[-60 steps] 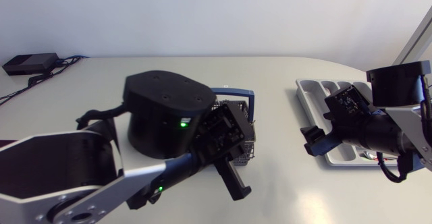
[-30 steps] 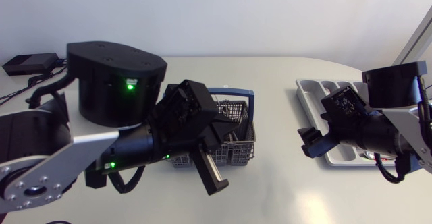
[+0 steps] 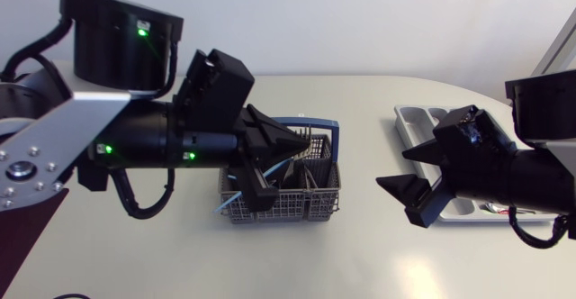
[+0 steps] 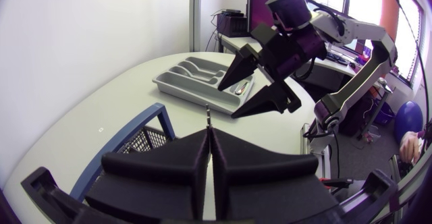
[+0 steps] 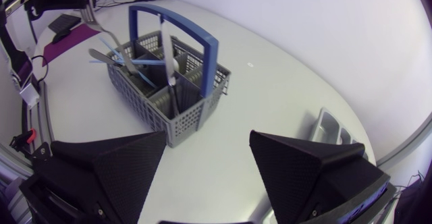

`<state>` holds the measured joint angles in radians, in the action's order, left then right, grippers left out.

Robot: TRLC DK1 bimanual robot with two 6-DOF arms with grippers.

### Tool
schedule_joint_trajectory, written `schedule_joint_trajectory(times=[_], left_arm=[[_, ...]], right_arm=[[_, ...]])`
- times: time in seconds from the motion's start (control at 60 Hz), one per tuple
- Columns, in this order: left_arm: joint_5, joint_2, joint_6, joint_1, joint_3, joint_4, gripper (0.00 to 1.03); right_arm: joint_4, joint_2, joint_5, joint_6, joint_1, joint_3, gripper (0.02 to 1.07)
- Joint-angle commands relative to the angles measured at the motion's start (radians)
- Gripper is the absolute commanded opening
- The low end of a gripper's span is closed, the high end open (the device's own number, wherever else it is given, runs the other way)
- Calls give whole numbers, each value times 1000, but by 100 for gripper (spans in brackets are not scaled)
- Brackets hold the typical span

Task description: Sort the cutlery from the basket into the organizer compartments.

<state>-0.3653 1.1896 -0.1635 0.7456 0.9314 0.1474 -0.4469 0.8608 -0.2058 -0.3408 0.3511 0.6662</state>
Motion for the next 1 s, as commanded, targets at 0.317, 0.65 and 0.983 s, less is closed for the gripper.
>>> schedule_joint_trajectory(times=[0.317, 0.65, 0.983], left_arm=[[-222, -64, 110, -72, 109, 70, 3], [-336, 1, 134, -83, 130, 86, 3], [-405, 54, 168, -88, 141, 72, 3]], right_arm=[[70, -11, -202, 19, 166, 78, 90], [171, 60, -204, 45, 275, 84, 78], [215, 87, -245, 72, 278, 64, 56]])
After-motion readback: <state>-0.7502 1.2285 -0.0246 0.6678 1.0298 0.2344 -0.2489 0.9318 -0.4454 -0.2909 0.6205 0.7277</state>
